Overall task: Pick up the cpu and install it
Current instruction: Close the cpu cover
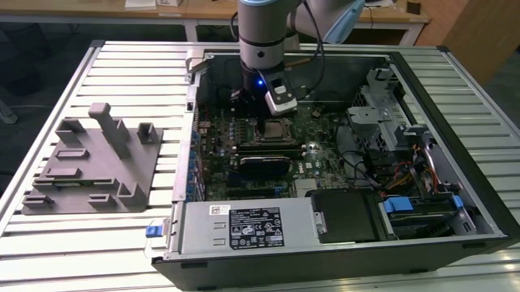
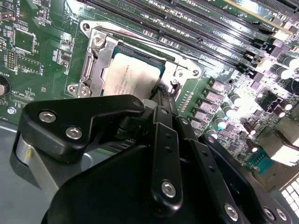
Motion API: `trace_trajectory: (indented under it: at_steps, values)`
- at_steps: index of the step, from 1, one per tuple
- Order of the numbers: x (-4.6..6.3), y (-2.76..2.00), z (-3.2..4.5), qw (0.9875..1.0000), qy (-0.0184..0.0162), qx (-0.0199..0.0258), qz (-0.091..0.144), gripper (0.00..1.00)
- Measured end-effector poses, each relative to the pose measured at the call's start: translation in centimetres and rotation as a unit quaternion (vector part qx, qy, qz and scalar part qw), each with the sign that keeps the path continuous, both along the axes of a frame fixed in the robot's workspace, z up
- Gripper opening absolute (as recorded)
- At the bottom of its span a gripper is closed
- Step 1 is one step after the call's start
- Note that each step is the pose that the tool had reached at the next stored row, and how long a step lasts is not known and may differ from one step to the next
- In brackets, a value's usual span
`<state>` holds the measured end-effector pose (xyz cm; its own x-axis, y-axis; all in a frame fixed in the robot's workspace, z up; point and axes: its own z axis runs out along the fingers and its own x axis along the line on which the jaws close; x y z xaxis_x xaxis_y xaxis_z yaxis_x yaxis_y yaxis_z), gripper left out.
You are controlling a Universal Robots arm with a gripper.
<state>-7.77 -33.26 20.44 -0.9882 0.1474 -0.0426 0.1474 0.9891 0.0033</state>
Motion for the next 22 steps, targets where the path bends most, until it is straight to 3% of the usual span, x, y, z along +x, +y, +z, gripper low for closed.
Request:
trace_trajectory:
  at_steps: [9, 14, 22]
  values:
    - [0.0, -0.01, 0.19, 1.0, 0.0, -0.0002, 0.0, 0.11]
    - [0.0, 0.0, 0.77, 1.0, -0.0006, -0.0002, 0.0, 0.11]
    - [0.0, 0.0, 2.36, 1.0, -0.0062, -0.001, 0.0, 0.11]
